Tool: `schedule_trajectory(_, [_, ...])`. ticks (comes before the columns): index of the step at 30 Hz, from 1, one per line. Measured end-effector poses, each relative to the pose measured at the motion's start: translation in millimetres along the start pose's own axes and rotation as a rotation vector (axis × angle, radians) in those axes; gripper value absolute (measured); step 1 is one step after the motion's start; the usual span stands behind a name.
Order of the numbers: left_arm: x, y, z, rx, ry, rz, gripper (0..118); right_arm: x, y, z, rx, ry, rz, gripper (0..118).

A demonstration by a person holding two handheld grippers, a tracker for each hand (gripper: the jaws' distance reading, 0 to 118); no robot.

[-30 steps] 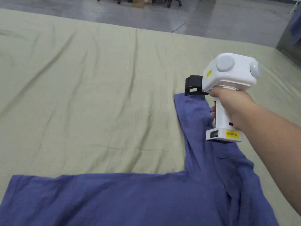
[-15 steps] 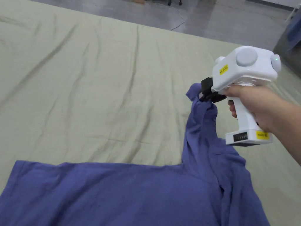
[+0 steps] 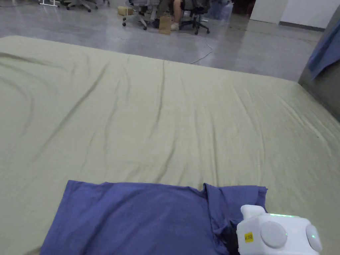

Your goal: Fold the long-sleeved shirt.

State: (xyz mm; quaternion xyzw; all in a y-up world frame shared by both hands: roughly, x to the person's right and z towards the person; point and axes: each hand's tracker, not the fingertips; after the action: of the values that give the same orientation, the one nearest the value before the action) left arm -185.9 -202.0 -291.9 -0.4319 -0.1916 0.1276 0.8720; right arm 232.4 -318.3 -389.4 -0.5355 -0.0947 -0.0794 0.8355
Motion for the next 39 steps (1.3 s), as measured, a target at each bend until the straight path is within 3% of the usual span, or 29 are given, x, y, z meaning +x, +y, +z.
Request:
schedule_trajectory(3, [2,-6,10,0.006,0.002,-0.007,0,-2,11,1,-0.068,-0.006,-0.041,11])
schedule_trajectory(5, [3,-9,17,0.009,0.006,-0.002,0,7,19,16,-0.106,0.041,-0.074,24])
schedule_trajectory(8, [4,-15,29,0.02,-0.004,0.005,0,18,10,66,-0.077,-0.027,-0.136,99])
schedule_trajectory(9, [5,-18,32,0.023,-0.006,0.002,0,22,2,88,-0.037,-0.035,-0.118,109])
schedule_trajectory(11, [5,-23,36,0.025,-0.007,-0.008,0,25,-24,133,0.057,-0.007,-0.102,108])
schedule_trajectory(14, [4,-31,32,0.005,0.012,-0.024,0,32,-72,175,0.132,0.116,-0.162,108])
schedule_trajectory(15, [3,-34,30,-0.009,0.02,-0.026,0,32,-91,181,0.154,0.15,-0.186,104])
schedule_trajectory(16, [2,-36,27,-0.022,0.027,-0.025,0,31,-107,185,0.176,0.175,-0.21,89])
schedule_trajectory(17, [1,-37,23,-0.034,0.035,-0.023,0,30,-122,188,0.189,0.199,-0.21,49])
schedule_trajectory(18, [0,-38,20,-0.041,0.037,-0.022,0,27,-132,189,0.194,0.217,-0.19,0])
schedule_trajectory(20, [-2,-32,12,-0.055,0.035,-0.022,4,15,-148,186,0.154,0.19,-0.157,0])
schedule_trajectory(21, [-4,-26,6,-0.054,0.034,-0.021,9,11,-150,186,0.156,0.18,-0.101,0])
schedule_trajectory(23, [-9,-2,-11,-0.023,0.03,-0.042,40,1,-151,185,0.159,0.18,-0.013,0])
schedule_trajectory(24, [-13,17,-25,-0.005,0.054,-0.05,63,5,-151,182,0.161,0.159,0.021,0])
schedule_trajectory(27, [-28,78,-85,0.04,0.186,-0.091,90,-1,-142,180,0.178,0.159,0.054,0])
schedule_trajectory(28, [-37,100,-112,0.032,0.226,-0.103,114,2,-138,179,0.18,0.171,0.052,0])
schedule_trajectory(29, [-46,121,-140,0.038,0.266,-0.118,118,1,-133,177,0.18,0.183,0.033,0])
schedule_trajectory(33, [-75,167,-237,-0.065,0.423,-0.134,116,4,-120,160,0.156,0.223,-0.042,0])
schedule_trajectory(35, [-83,166,-272,-0.138,0.418,-0.155,91,5,-108,148,0.12,0.205,-0.042,0])
schedule_trajectory(36, [-83,161,-283,-0.186,0.428,-0.182,71,8,-102,145,0.122,0.194,-0.038,0])
schedule_trajectory(38, [-68,147,-273,-0.109,0.462,-0.328,60,13,-81,140,0.133,0.17,-0.025,0])
schedule_trajectory(39, [-61,147,-268,-0.124,0.433,-0.373,37,16,-66,137,0.143,0.172,-0.027,2])
